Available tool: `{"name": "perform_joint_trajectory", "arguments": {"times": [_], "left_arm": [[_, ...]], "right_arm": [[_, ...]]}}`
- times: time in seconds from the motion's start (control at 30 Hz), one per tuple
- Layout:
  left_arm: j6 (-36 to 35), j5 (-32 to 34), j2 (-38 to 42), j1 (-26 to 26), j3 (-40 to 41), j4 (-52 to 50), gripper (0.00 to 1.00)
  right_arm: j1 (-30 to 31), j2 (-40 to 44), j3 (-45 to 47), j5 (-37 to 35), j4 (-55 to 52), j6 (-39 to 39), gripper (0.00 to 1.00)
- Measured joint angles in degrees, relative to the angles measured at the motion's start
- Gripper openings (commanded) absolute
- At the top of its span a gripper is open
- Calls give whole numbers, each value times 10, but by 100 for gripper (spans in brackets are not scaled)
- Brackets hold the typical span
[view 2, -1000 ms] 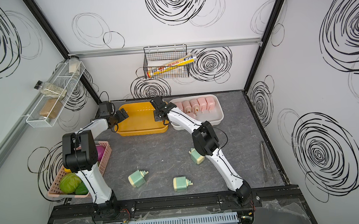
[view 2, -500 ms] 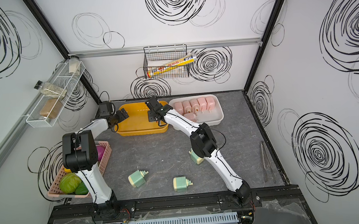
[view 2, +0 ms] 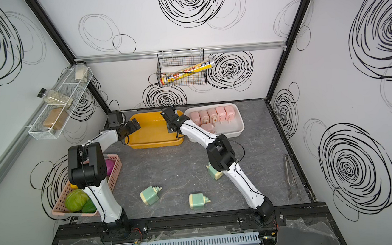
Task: Place the pencil sharpeners by color into the storage box
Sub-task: Place the pencil sharpener in the storage box.
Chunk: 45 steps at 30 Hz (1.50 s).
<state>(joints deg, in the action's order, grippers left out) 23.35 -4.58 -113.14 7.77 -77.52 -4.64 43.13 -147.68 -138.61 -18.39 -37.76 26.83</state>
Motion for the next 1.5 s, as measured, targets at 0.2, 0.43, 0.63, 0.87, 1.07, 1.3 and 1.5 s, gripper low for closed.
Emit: {"name": "perform_joint_trajectory", "arguments": {"times": [0.2, 0.43, 0.63, 0.87, 1.07, 1.3, 1.5], "left_arm": [[0, -4, 0, 0, 0, -1, 99], [0, -5, 0, 0, 0, -2, 99], [0, -6, 0, 0, -2, -7, 99], [0, -7, 0, 0, -6, -14, 99], [0, -7, 1, 0, -6, -16, 99], [0, -7, 3, 0, -6, -17, 99], [-1, -6, 3, -1, -6, -17, 99]], "right_arm": [[-3, -16, -14, 20, -8, 10, 46], [-4, -16, -15, 23, -8, 21, 62], [-4, -16, -16, 23, -7, 24, 69], [-5, -16, -18, 23, -6, 26, 70], [-5, -16, -19, 26, -6, 26, 70], [-2, -15, -19, 35, -6, 33, 72], [2, -15, -19, 41, -6, 43, 74]]}}
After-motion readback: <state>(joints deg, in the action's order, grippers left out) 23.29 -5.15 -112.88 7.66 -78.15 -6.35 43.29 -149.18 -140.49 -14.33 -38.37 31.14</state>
